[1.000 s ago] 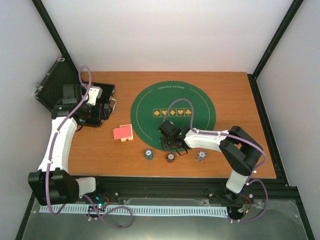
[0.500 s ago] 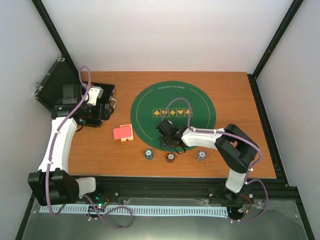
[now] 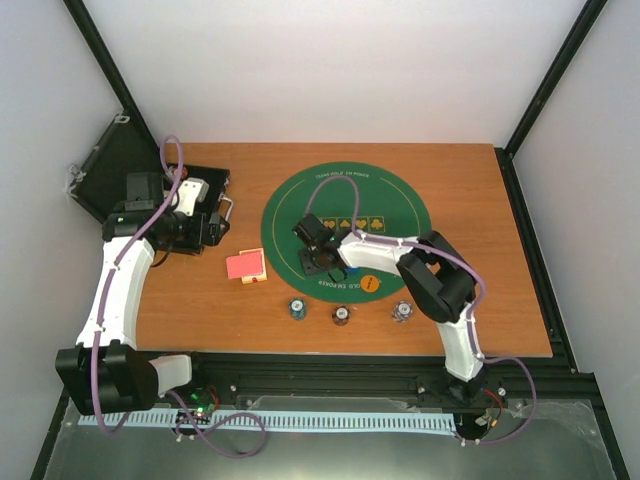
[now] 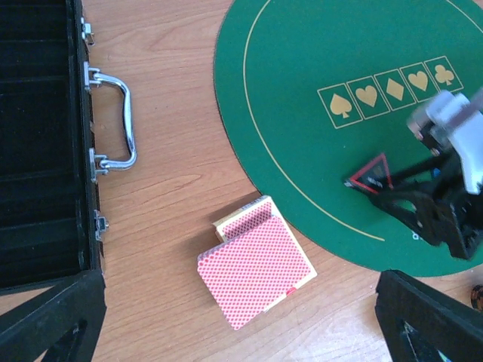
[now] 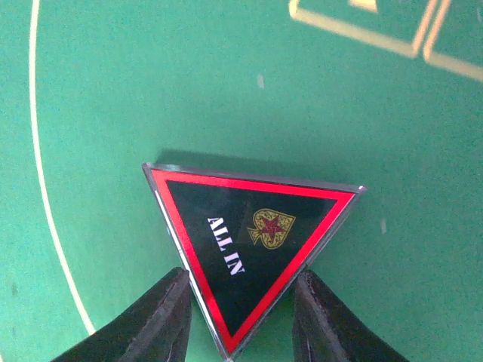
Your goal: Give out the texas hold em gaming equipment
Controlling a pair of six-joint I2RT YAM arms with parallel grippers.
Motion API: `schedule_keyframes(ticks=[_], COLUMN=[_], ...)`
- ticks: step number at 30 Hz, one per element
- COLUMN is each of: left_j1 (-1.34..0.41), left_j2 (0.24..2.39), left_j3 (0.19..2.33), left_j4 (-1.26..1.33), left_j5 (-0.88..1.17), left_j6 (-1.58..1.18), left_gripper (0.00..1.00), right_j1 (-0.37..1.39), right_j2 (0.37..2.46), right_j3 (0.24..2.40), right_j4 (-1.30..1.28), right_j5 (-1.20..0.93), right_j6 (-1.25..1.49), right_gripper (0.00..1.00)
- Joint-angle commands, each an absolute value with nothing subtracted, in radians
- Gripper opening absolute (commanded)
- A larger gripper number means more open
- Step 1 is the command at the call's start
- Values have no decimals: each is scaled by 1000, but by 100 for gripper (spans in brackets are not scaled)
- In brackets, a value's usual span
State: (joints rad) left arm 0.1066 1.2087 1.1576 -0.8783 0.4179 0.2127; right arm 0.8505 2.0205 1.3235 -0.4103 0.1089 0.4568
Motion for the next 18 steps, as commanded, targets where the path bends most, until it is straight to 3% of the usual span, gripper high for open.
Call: schedule_keyframes(ticks=[1,18], left_j1=[111,111], left_j2=[1179,1154], left_j3=[1152,1185], left_j4=[-901,-964], left_j5=[427,375], left_j6=[225,230], left_gripper=[100,100], right_j1=[811,778], right_j2=[2156,2509], right_j3=[1470,2127], right_j4=[-473,-693], right_j5=[55,-14], right_j6=[405,339], right_gripper=[37,38])
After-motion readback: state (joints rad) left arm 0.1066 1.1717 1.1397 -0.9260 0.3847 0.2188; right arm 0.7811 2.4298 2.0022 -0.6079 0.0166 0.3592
